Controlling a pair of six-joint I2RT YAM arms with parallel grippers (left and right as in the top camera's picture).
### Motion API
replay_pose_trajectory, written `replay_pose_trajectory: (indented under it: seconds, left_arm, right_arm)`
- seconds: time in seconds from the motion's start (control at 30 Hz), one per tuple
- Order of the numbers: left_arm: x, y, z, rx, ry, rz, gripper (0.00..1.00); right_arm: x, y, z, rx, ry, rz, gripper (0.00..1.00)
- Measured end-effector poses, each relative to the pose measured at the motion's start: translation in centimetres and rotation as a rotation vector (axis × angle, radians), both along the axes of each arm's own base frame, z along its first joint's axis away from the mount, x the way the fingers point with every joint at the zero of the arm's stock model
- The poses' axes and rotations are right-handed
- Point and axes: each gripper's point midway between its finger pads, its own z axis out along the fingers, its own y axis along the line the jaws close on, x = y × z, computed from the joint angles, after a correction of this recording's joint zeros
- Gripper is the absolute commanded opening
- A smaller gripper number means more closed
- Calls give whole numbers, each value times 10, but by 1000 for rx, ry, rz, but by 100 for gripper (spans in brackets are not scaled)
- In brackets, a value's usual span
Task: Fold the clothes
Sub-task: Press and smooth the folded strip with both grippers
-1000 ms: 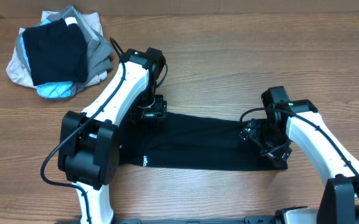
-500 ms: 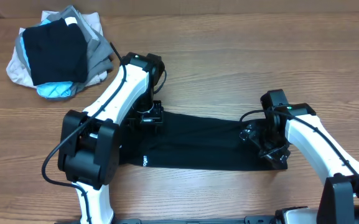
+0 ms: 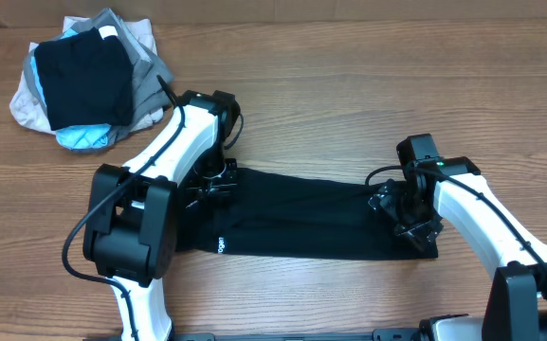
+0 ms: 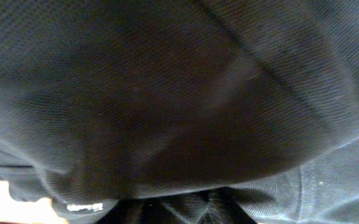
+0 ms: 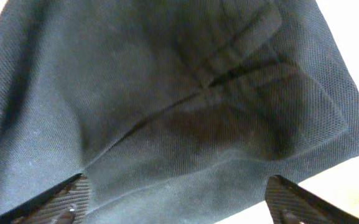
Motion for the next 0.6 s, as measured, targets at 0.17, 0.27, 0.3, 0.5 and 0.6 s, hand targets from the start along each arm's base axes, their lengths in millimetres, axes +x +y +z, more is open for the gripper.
replay_pose_trajectory:
  seconds: [0.17,0.27,0.3,0.5,0.6]
  left_arm:
    - [0,11,1,6,10,23,10]
    - [0,16,1,7,18,40,9]
    - [0,18,2,8,21,44,9]
    - [-1,23,2,11,27,50,9]
    - [-1,23,2,11,27,48,9]
  right_arm:
    - [1,-2,-1,-9,-3,-3,83]
    - [0,-2,0,-10,0,-3,82]
    - [0,-2,-1,-12,0,-3,82]
    - [-3,-6,-5,-34,7,-14,82]
    - [-5,-7,-10,-37,7,-21,82]
